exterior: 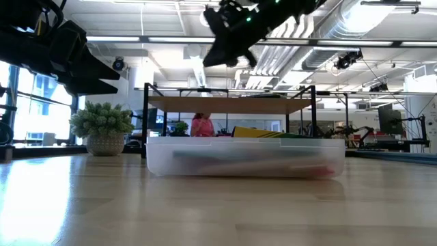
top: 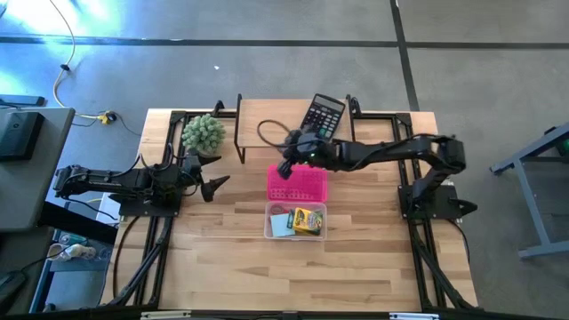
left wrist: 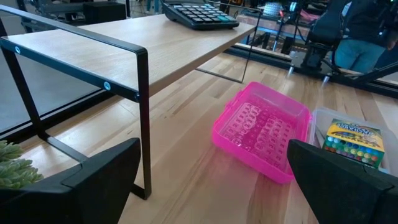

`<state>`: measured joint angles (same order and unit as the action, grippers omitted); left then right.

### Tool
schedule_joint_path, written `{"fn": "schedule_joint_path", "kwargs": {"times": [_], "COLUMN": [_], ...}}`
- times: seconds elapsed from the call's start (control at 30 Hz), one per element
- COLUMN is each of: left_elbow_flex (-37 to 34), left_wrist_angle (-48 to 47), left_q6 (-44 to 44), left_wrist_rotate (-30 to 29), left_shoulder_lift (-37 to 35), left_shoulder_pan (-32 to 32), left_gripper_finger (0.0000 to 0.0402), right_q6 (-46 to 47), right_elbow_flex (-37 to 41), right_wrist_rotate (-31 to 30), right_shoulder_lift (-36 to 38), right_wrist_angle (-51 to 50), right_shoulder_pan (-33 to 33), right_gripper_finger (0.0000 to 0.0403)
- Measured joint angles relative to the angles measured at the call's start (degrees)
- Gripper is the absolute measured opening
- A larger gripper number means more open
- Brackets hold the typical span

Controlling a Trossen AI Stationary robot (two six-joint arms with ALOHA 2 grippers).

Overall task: Pack school essentials
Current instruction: Adjust the shelf

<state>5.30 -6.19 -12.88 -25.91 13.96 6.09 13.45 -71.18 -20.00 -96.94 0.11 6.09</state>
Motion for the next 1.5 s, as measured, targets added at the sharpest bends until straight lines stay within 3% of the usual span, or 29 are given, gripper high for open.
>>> {"fn": "schedule_joint_path", "kwargs": {"times": [0.13,0.57,1.5], "left_elbow_flex": [0.0,0.0,0.0], "left_wrist_angle": [0.0,0.0,0.0], "left_q6": [0.0,0.0,0.0], "left_wrist_rotate": [0.0,-0.1,-0.2], "left_shoulder_lift": [0.0,0.0,0.0], "left_shoulder_pan": [0.0,0.0,0.0], "left_gripper_finger": [0.0394,0.0394,0.0394], "right_q6": [-4.3,-9.0,-8.1], "right_elbow_flex": [0.0,0.0,0.0], "right_wrist_rotate": [3.8,3.8,4.4], "right_shoulder_lift": [-4.5,-12.2,-12.6], "right_wrist_angle": [5.1,11.7,12.9], "right_shoulder_pan": [-0.5,0.8,5.0], "right_gripper_finger": [0.0,0.0,0.0]}}
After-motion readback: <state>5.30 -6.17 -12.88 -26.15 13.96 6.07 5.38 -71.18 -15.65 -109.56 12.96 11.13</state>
